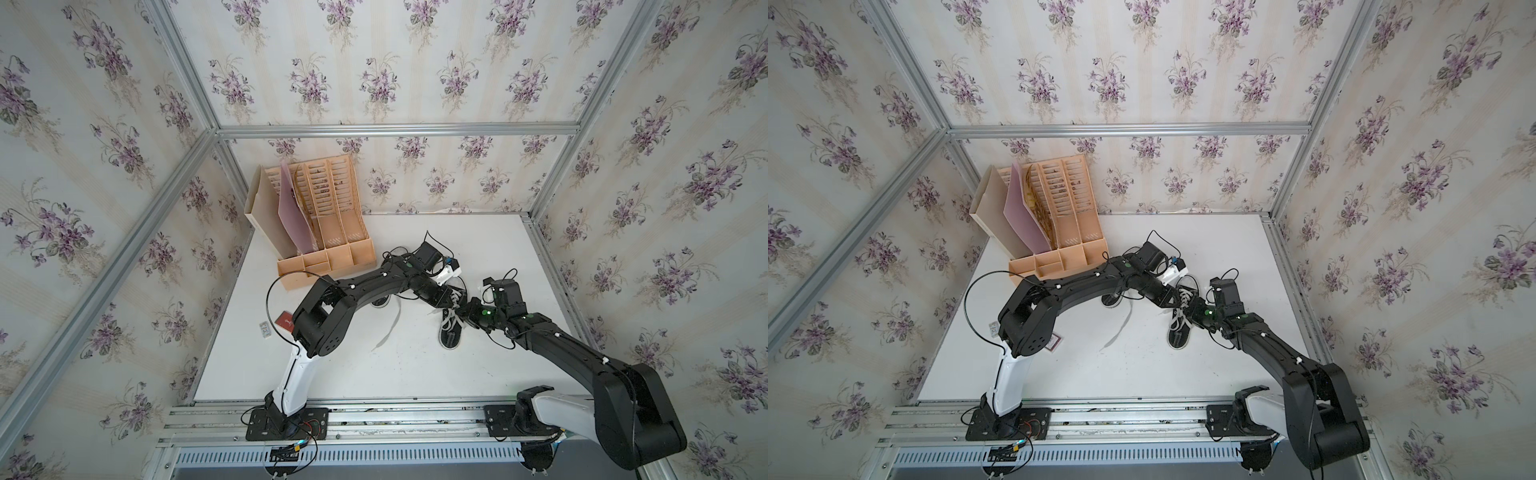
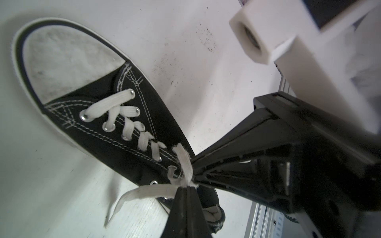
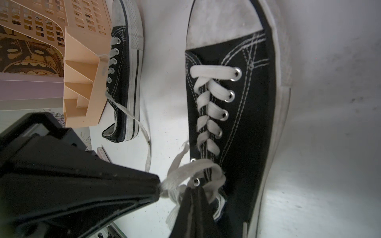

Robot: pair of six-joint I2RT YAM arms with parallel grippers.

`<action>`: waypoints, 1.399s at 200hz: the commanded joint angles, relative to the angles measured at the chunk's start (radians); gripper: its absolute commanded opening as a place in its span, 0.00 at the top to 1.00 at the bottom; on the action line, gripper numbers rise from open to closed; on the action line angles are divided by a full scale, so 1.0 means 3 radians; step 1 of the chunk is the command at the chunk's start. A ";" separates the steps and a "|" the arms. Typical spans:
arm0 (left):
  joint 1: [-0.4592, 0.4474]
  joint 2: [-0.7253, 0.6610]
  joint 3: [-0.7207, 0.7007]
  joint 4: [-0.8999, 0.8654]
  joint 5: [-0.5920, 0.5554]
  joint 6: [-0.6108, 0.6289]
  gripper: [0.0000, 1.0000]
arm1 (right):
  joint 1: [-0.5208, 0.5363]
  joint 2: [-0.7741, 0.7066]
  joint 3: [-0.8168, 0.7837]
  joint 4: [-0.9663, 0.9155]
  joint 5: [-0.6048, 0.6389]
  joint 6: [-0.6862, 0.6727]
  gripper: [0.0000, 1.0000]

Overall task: Tie the shoes
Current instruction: Cross the shoelace with the shoelace.

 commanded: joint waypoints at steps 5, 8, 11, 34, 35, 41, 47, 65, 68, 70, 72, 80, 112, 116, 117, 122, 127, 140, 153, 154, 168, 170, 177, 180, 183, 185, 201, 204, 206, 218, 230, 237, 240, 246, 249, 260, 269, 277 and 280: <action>-0.0003 -0.0042 -0.0030 0.0067 0.0056 -0.0010 1.00 | 0.0002 -0.0002 -0.0060 0.0224 -0.0015 0.0113 1.00; -0.0004 -0.0045 -0.0035 0.0068 0.0056 -0.0006 1.00 | 0.0002 -0.0006 -0.0071 0.0243 -0.0017 0.0131 1.00; -0.0002 -0.0050 -0.0041 0.0067 0.0055 -0.0012 1.00 | 0.0003 -0.0008 -0.0084 0.0272 -0.0021 0.0147 1.00; 0.0000 -0.0068 -0.0074 0.0081 0.0051 -0.0026 1.00 | 0.0002 -0.0022 -0.0184 0.0490 -0.0057 0.0297 1.00; -0.0002 -0.0067 -0.0076 0.0082 0.0053 -0.0026 1.00 | 0.0002 -0.0021 -0.0185 0.0497 -0.0060 0.0305 1.00; -0.0006 -0.0069 -0.0086 0.0083 0.0053 -0.0031 1.00 | 0.0002 -0.0016 -0.0209 0.0551 -0.0072 0.0342 1.00; -0.0005 -0.0076 -0.0092 0.0086 0.0056 -0.0033 1.00 | 0.0002 -0.0011 -0.0228 0.0600 -0.0078 0.0373 1.00; -0.0010 -0.0086 -0.0113 0.0104 0.0066 -0.0049 1.00 | -0.0003 -0.0013 -0.0270 0.0709 -0.0085 0.0460 1.00; -0.0010 -0.0084 -0.0121 0.0108 0.0071 -0.0056 1.00 | -0.0004 -0.0015 -0.0275 0.0729 -0.0088 0.0472 1.00; -0.0010 -0.0086 -0.0120 0.0109 0.0074 -0.0057 1.00 | -0.0001 -0.0015 -0.0278 0.0744 -0.0089 0.0481 1.00; -0.0006 -0.0087 -0.0122 0.0109 0.0076 -0.0059 1.00 | -0.0003 -0.0015 -0.0276 0.0758 -0.0093 0.0492 1.00; -0.0010 -0.0082 -0.0133 0.0114 0.0080 -0.0066 1.00 | -0.0008 -0.0022 -0.0285 0.0799 -0.0098 0.0519 1.00; -0.0020 -0.0094 -0.0176 0.0153 0.0104 -0.0101 1.00 | -0.0009 -0.0028 -0.0275 0.0842 -0.0107 0.0559 1.00; -0.0019 -0.0101 -0.0187 0.0163 0.0107 -0.0105 1.00 | -0.0013 -0.0030 -0.0277 0.0841 -0.0100 0.0563 1.00; -0.0019 -0.0102 -0.0188 0.0164 0.0107 -0.0107 1.00 | -0.0013 -0.0030 -0.0278 0.0839 -0.0100 0.0563 1.00; -0.0020 -0.0101 -0.0193 0.0170 0.0107 -0.0112 1.00 | -0.0011 -0.0041 -0.0281 0.0842 -0.0086 0.0563 1.00; -0.0020 -0.0102 -0.0195 0.0171 0.0112 -0.0111 1.00 | -0.0016 -0.0043 -0.0288 0.0841 -0.0079 0.0571 1.00; -0.0017 -0.0095 -0.0203 0.0183 0.0130 -0.0123 0.98 | -0.0019 -0.0043 -0.0298 0.0853 -0.0064 0.0573 1.00; -0.0016 -0.0093 -0.0220 0.0227 0.0159 -0.0158 0.96 | -0.0019 -0.0019 -0.0289 0.0811 -0.0048 0.0544 1.00; -0.0016 -0.0093 -0.0217 0.0230 0.0161 -0.0159 0.96 | -0.0019 -0.0017 -0.0289 0.0806 -0.0045 0.0541 1.00; -0.0020 -0.0092 -0.0223 0.0267 0.0189 -0.0195 0.91 | -0.0019 0.0013 -0.0288 0.0738 -0.0026 0.0485 1.00; -0.0016 -0.0089 -0.0224 0.0268 0.0189 -0.0195 0.90 | -0.0019 0.0015 -0.0286 0.0733 -0.0023 0.0478 1.00; -0.0016 -0.0090 -0.0225 0.0268 0.0188 -0.0201 0.88 | -0.0019 0.0019 -0.0292 0.0711 -0.0004 0.0462 1.00; -0.0017 -0.0092 -0.0218 0.0268 0.0186 -0.0201 0.87 | -0.0019 0.0020 -0.0298 0.0710 0.0002 0.0457 1.00; -0.0015 -0.0088 -0.0216 0.0263 0.0184 -0.0205 0.85 | -0.0019 0.0021 -0.0304 0.0709 0.0007 0.0452 1.00; -0.0015 -0.0087 -0.0219 0.0263 0.0180 -0.0205 0.84 | -0.0019 0.0018 -0.0308 0.0709 0.0008 0.0451 1.00; -0.0006 -0.0098 -0.0224 0.0243 0.0150 -0.0192 0.78 | -0.0018 0.0031 -0.0328 0.0729 0.0017 0.0451 1.00; -0.0005 -0.0098 -0.0225 0.0238 0.0141 -0.0190 0.77 | -0.0019 0.0035 -0.0331 0.0734 0.0020 0.0451 1.00; -0.0001 -0.0102 -0.0227 0.0237 0.0136 -0.0192 0.76 | -0.0019 0.0035 -0.0331 0.0733 0.0021 0.0453 1.00; 0.0015 -0.0119 -0.0244 0.0237 0.0106 -0.0197 0.72 | -0.0019 0.0045 -0.0331 0.0734 0.0029 0.0448 1.00; 0.0039 -0.0142 -0.0255 0.0235 0.0088 -0.0195 0.69 | -0.0019 0.0056 -0.0332 0.0732 0.0029 0.0442 1.00; 0.0051 -0.0148 -0.0256 0.0230 0.0076 -0.0201 0.67 | -0.0019 0.0057 -0.0331 0.0730 0.0029 0.0436 1.00; 0.0056 -0.0151 -0.0256 0.0227 0.0076 -0.0205 0.66 | -0.0019 0.0056 -0.0330 0.0730 0.0029 0.0435 1.00; 0.0067 -0.0152 -0.0254 0.0227 0.0075 -0.0205 0.64 | -0.0019 0.0051 -0.0329 0.0725 0.0033 0.0430 1.00; 0.0072 -0.0149 -0.0251 0.0223 0.0075 -0.0210 0.63 | -0.0019 0.0051 -0.0328 0.0716 0.0034 0.0430 1.00; 0.0095 -0.0146 -0.0246 0.0226 0.0081 -0.0223 0.61 | -0.0019 0.0042 -0.0329 0.0711 0.0038 0.0421 1.00; 0.0107 -0.0134 -0.0235 0.0223 0.0078 -0.0230 0.58 | -0.0019 0.0040 -0.0325 0.0710 0.0038 0.0420 1.00; 0.0117 -0.0121 -0.0218 0.0217 0.0074 -0.0244 0.58 | -0.0019 0.0045 -0.0322 0.0707 0.0035 0.0419 1.00; 0.0118 -0.0113 -0.0214 0.0217 0.0076 -0.0246 0.58 | -0.0019 0.0044 -0.0323 0.0709 0.0034 0.0416 1.00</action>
